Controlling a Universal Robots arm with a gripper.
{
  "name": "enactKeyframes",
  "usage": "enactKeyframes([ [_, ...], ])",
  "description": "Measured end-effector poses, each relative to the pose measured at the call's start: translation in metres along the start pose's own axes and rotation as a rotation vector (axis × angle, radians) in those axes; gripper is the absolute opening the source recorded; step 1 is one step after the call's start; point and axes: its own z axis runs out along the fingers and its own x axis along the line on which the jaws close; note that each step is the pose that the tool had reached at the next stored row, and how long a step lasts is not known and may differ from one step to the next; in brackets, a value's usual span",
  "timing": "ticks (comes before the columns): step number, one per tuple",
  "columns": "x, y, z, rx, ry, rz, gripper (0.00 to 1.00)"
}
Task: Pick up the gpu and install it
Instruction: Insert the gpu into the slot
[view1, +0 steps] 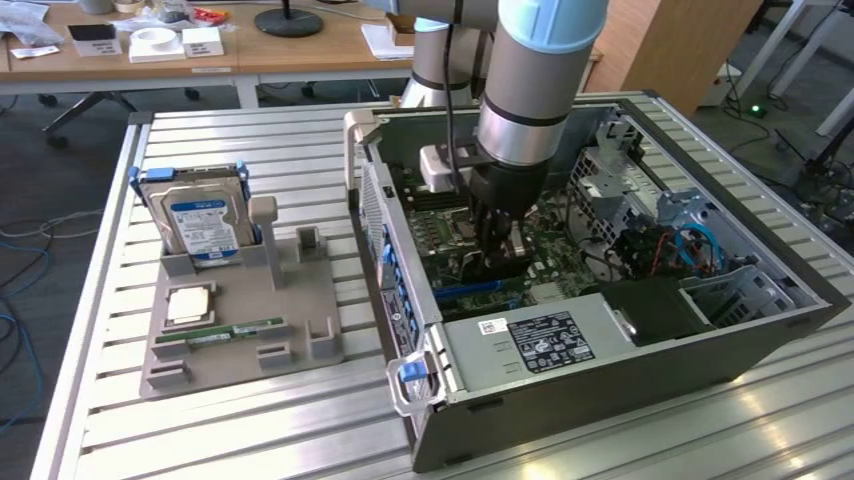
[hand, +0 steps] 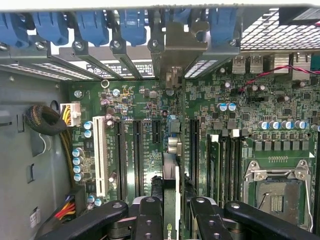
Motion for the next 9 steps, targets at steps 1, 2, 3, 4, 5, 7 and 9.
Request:
enactKeyframes([
  [1,0.0,0.0,0.0003,0.0,0.0,0.0,0.26],
  [2,0.0,0.0,0.0005,-0.0001,0.0001,0.0,0.26],
  [3,0.0,0.0001,0.0007,-0.0001,0.0002,0.0,0.26],
  [4,0.0,0.0,0.0009,0.0,0.0001,0.0,0.26],
  [5,0.0,0.0,0.0011,-0.0001,0.0001,0.0,0.26],
  [7,0.0,0.0,0.0012,0.0,0.0001,0.0,0.26],
  [9,0.0,0.0001,0.0012,0.0,0.0001,0.0,0.26],
])
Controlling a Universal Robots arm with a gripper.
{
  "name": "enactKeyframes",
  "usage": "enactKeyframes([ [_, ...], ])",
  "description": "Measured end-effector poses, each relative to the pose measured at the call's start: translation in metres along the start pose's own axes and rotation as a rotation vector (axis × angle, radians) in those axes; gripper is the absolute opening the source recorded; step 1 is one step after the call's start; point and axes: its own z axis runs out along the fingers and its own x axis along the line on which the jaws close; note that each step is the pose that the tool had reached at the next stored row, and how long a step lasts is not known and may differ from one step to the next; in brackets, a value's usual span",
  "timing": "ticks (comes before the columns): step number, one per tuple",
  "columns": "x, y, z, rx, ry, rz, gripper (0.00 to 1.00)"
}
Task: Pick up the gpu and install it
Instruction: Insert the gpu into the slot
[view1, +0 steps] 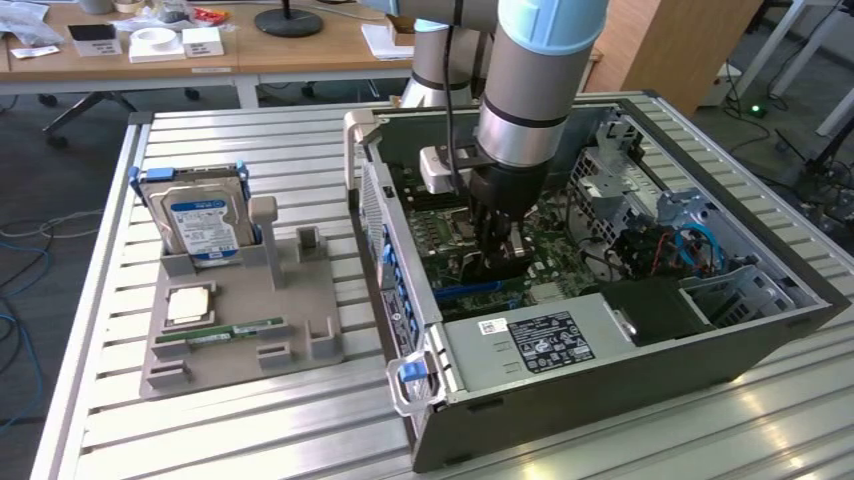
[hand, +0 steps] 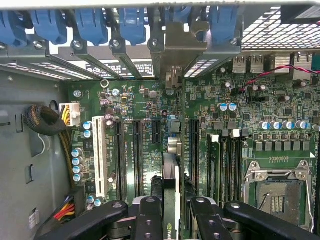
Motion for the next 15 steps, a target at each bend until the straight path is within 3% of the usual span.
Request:
enactKeyframes([
  [15,0.0001,0.0014,0.0023,0.0,0.0001,0.0,0.26],
])
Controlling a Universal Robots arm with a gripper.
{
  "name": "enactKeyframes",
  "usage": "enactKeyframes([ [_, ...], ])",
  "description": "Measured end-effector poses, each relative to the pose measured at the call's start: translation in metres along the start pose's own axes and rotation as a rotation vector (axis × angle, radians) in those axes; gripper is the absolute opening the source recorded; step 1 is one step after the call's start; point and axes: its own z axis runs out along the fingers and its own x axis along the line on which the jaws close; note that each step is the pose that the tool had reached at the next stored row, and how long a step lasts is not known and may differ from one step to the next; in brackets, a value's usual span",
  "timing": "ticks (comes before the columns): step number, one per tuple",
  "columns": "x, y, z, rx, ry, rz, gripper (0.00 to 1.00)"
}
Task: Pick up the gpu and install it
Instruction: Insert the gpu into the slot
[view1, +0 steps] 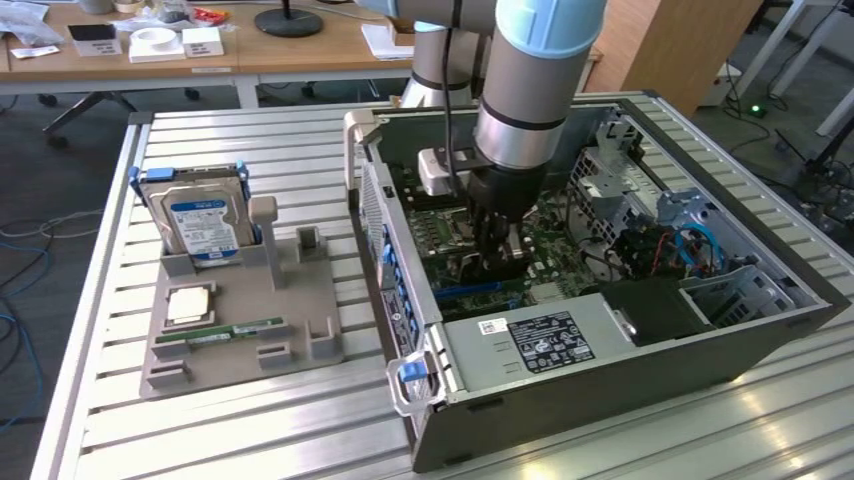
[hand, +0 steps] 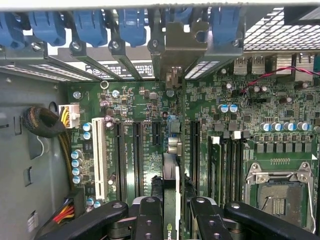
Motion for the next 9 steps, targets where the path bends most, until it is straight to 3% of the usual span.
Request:
enactKeyframes([
  [9,0.0,0.0001,0.0035,-0.0001,0.0001,0.0,0.26],
])
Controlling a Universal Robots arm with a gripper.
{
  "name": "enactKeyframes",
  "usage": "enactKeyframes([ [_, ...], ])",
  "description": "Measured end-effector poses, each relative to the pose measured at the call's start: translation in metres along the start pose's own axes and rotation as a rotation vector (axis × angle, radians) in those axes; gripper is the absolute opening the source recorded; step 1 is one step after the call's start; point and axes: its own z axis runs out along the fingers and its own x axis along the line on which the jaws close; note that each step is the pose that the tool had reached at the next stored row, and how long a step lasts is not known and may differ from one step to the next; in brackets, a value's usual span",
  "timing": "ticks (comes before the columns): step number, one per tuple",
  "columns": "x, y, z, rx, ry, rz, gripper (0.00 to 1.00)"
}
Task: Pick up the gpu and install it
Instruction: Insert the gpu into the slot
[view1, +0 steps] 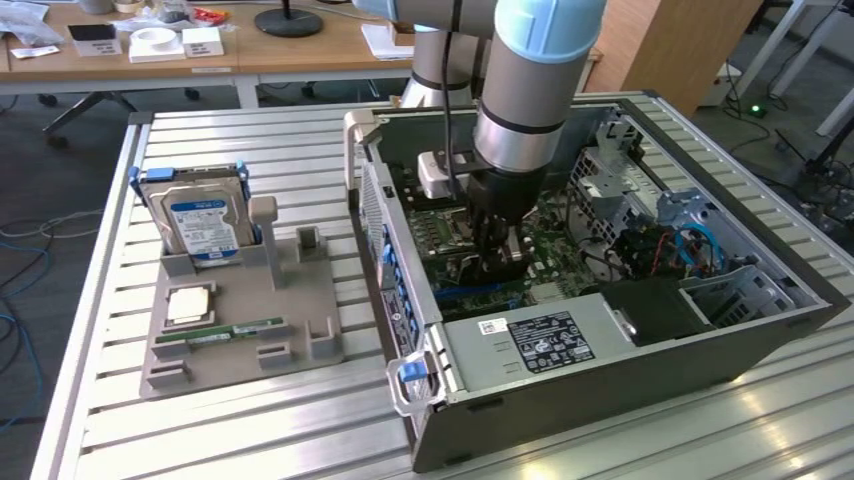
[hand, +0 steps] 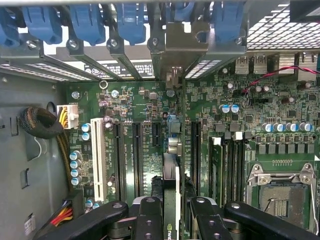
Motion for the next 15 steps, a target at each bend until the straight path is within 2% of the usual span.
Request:
enactKeyframes([
  [10,-0.0001,-0.0001,-0.0013,0.0002,-0.0003,0.0,0.26],
  [15,0.0,0.0,-0.0015,-0.0001,-0.0036,-0.004,0.26],
])
